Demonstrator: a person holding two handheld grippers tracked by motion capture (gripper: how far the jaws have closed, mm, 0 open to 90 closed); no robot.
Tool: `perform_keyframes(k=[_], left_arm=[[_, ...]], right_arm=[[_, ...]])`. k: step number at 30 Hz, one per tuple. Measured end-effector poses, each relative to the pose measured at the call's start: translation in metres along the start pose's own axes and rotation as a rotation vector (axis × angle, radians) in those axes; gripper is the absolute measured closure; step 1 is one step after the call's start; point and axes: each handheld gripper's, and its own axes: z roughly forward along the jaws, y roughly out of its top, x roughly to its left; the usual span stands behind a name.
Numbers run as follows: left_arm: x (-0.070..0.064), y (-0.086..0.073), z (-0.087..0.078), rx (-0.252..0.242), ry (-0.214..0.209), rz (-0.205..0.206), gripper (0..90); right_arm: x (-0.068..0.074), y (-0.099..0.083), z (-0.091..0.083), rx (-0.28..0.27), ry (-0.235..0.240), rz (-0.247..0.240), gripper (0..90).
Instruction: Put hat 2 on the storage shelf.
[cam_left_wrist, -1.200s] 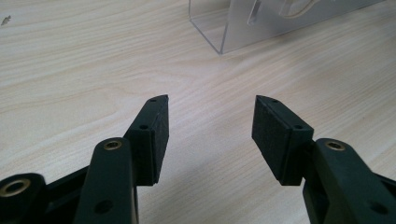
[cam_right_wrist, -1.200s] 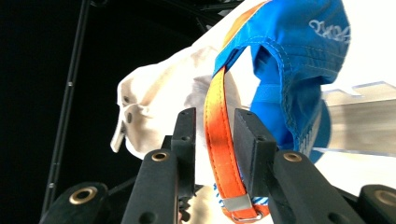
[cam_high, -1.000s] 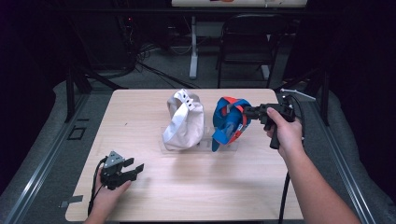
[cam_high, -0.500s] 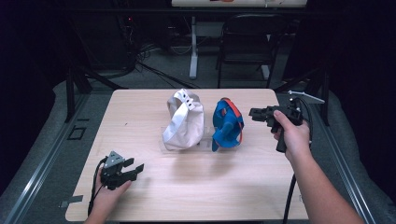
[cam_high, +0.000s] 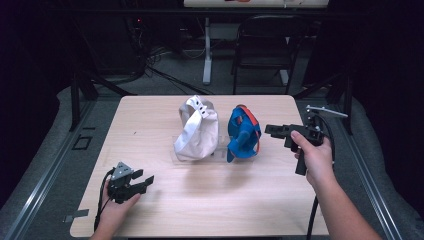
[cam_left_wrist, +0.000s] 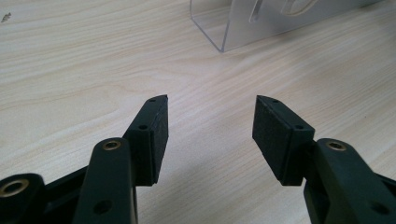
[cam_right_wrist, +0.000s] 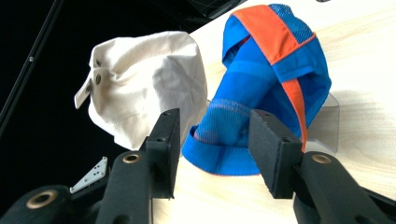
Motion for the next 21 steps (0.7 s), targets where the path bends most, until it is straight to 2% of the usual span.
perform_keyframes(k=[4, 7, 8, 9, 10, 11, 13, 14, 16, 21], left_arm=[[-0.001, 0.0, 0.0, 0.003, -0.001, -0.001, 46.0], [-0.001, 0.0, 0.0, 0.006, -0.002, 0.001, 46.0], [-0.001, 0.0, 0.001, 0.004, -0.001, 0.0, 45.9], [0.0, 0.0, 0.001, 0.004, 0.0, 0.0, 45.9], [0.0, -0.001, 0.001, 0.003, 0.0, -0.003, 46.0], [0.0, -0.001, 0.001, 0.006, 0.001, -0.001, 46.0], [0.0, -0.001, 0.0, 0.009, 0.005, -0.003, 45.9], [0.0, -0.001, 0.001, 0.01, 0.004, -0.003, 45.9], [0.0, -0.001, 0.001, 0.01, 0.004, -0.002, 45.9], [-0.001, -0.001, 0.001, 0.006, 0.0, -0.004, 45.9]], right_arm=[[-0.002, -0.009, -0.002, 0.002, 0.028, -0.002, 53.2], [-0.004, -0.018, -0.003, -0.008, 0.027, -0.019, 51.6], [-0.005, -0.024, -0.005, -0.02, 0.02, -0.046, 50.1], [-0.005, -0.024, -0.005, -0.02, 0.02, -0.046, 50.1], [-0.006, -0.028, -0.006, -0.025, 0.012, -0.067, 49.4], [-0.006, -0.035, -0.007, -0.032, -0.004, -0.121, 47.9], [-0.006, -0.038, -0.008, -0.036, -0.012, -0.136, 47.8], [-0.008, -0.047, -0.009, -0.031, -0.045, -0.175, 47.5], [-0.009, -0.05, -0.009, -0.041, -0.029, -0.174, 47.5], [-0.024, -0.07, -0.008, -0.042, -0.011, -0.159, 47.6]])
